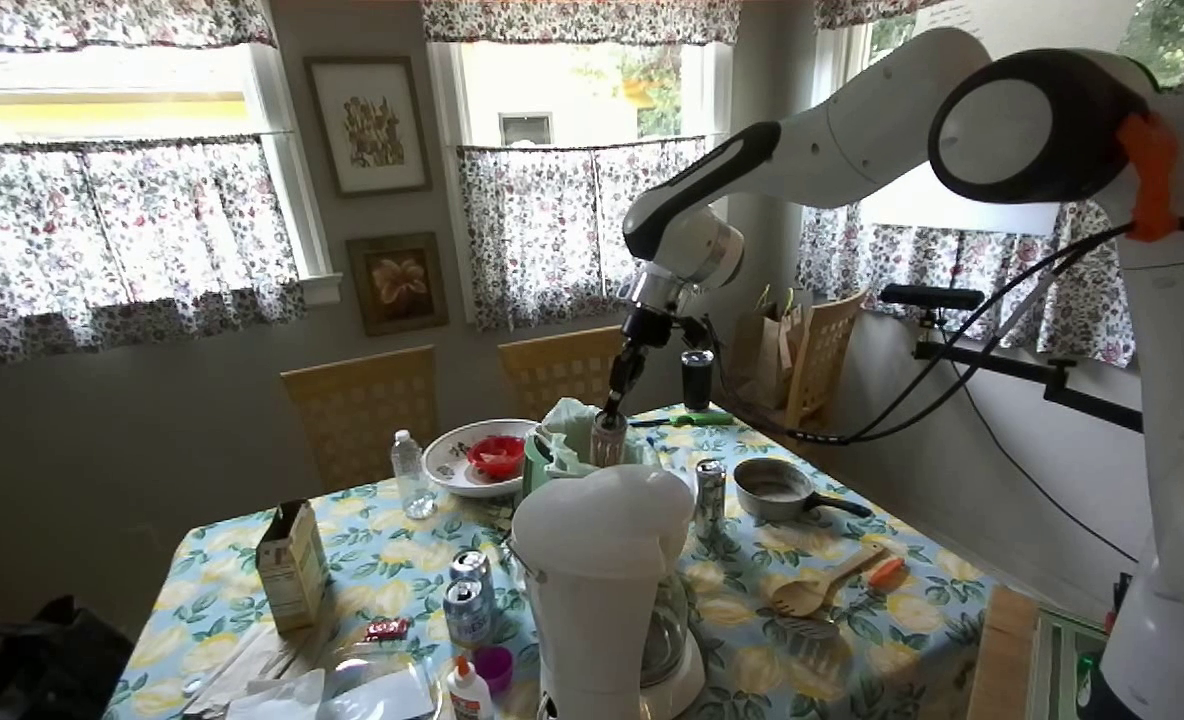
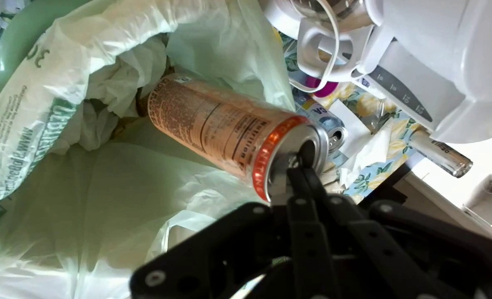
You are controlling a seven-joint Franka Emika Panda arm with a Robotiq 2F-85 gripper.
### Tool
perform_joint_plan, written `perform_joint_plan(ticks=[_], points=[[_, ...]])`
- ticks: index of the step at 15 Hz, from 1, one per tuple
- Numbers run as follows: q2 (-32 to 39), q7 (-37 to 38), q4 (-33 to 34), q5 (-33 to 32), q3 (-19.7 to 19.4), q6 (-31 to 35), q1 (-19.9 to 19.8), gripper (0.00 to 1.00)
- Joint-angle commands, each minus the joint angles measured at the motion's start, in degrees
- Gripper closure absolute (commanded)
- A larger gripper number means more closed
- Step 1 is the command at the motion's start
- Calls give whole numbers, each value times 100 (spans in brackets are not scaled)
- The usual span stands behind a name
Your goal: Put the brown can inside the white bin
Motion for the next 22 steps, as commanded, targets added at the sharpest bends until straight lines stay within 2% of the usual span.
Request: perform_joint_plan(ticks=[1, 22], points=[[301, -32, 350, -22, 143, -213, -146, 100], [1219, 142, 682, -282, 240, -173, -282, 100]])
